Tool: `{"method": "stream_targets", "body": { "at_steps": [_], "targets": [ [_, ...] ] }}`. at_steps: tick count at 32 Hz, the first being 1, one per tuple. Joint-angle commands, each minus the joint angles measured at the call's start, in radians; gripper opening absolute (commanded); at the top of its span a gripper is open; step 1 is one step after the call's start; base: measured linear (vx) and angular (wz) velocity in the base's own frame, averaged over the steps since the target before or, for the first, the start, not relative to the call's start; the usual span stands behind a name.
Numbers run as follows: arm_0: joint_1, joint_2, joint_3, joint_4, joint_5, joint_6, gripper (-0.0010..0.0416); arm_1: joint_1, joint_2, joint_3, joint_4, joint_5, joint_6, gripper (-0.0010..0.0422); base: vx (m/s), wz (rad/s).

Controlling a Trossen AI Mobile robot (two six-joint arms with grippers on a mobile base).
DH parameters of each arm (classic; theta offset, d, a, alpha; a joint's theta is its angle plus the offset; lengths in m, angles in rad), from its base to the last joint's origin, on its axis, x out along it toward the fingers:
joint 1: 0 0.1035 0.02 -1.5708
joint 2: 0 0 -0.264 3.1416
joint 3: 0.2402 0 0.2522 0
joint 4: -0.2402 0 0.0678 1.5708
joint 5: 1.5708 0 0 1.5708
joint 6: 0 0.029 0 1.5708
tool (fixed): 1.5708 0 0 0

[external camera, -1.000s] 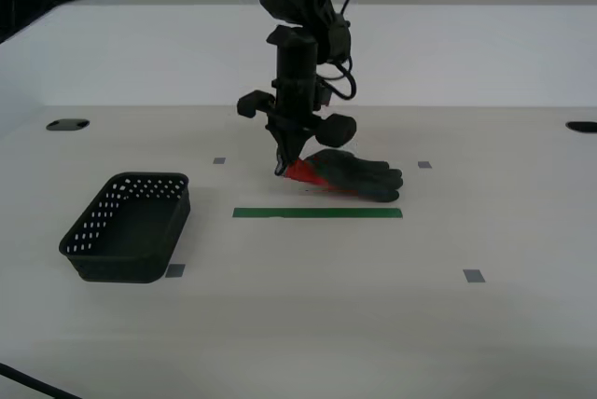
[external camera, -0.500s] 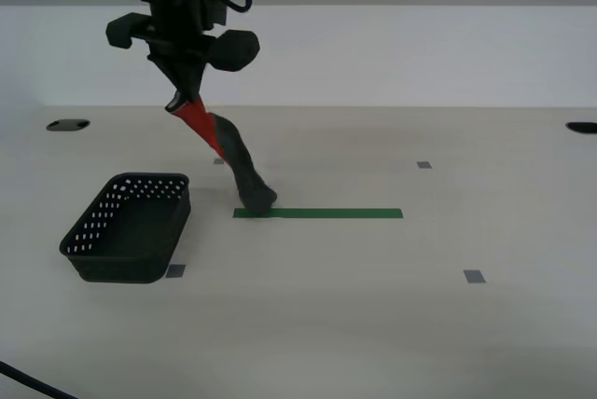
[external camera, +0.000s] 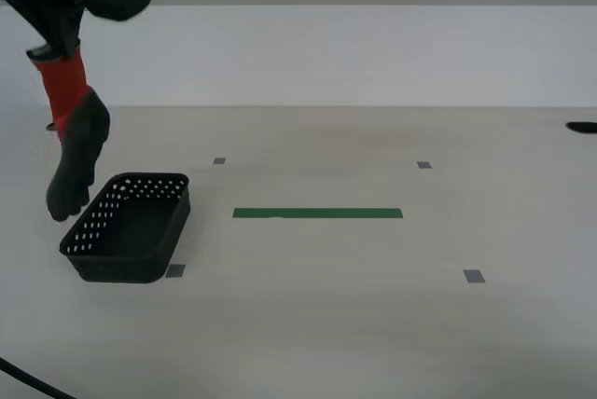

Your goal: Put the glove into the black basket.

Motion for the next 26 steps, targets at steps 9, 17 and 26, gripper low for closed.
{"method": "stream_targets", "body": {
  "at_steps": [9, 17, 26],
  "targets": [
    [0.000, 0.000, 0.001, 0.004, 0.000, 0.000, 0.0001, 0.028, 0.028, -0.328, 0.346, 0.170, -0.010, 0.0000, 0.000, 0.000],
    [0.000, 0.000, 0.001, 0.003, 0.000, 0.000, 0.0001, 0.029, 0.029, -0.328, 0.362, 0.169, 0.002, 0.0043, 0.000, 0.000],
    [0.000, 0.000, 0.001, 0.003, 0.000, 0.000, 0.0001, 0.030, 0.028, -0.291, 0.368, 0.171, -0.064, 0.0282, 0.000, 0.000]
  ]
}}
